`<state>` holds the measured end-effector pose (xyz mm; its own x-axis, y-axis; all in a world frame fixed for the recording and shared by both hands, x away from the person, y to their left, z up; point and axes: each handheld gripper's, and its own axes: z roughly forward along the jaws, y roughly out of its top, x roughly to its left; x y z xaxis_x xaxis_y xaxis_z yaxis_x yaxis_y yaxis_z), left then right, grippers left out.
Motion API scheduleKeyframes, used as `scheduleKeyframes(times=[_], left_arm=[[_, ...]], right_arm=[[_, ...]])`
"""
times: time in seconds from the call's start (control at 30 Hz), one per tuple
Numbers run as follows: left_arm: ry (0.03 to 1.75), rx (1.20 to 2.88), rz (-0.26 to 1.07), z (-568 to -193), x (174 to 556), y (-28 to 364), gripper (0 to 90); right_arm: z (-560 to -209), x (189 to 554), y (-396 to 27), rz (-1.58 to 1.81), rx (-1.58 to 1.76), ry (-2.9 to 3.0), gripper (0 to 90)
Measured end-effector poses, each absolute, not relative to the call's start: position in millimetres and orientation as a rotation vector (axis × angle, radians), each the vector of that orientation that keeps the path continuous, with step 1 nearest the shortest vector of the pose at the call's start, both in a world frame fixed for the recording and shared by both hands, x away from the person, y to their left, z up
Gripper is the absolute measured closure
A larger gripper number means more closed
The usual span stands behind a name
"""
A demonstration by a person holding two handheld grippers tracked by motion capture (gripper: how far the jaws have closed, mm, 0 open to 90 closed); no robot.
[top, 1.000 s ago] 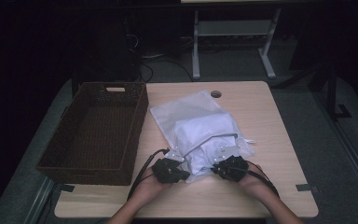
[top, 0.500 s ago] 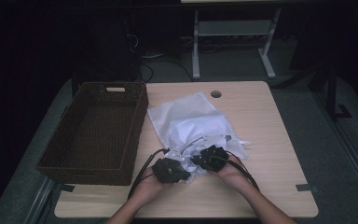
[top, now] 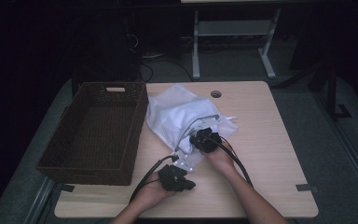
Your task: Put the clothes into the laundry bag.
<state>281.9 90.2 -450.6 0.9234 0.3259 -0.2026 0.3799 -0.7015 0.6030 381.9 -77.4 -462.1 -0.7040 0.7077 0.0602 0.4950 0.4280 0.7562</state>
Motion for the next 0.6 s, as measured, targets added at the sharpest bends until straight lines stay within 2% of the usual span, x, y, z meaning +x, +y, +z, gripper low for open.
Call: scheduleKeyframes(times=[0.07,0.27,0.4,0.6], left_arm=[[0.575,2.368,-0.082,-448.8,287.4,97.4,88.0],[0.772,2.304,0.040,-445.9,297.1,117.5,69.1],[0.858,2.286,0.085,-446.3,300.8,124.7,52.6],[0.899,2.307,0.117,-450.9,302.3,123.7,39.5]], right_arm=[[-462.6,379.4,-77.2,1.136,1.029,2.432,87.9],[-461.6,374.2,-77.8,1.122,0.979,2.484,88.1],[-465.0,364.2,-75.0,1.078,0.900,2.558,88.1],[-465.0,352.0,-71.9,1.069,0.858,2.618,88.1]])
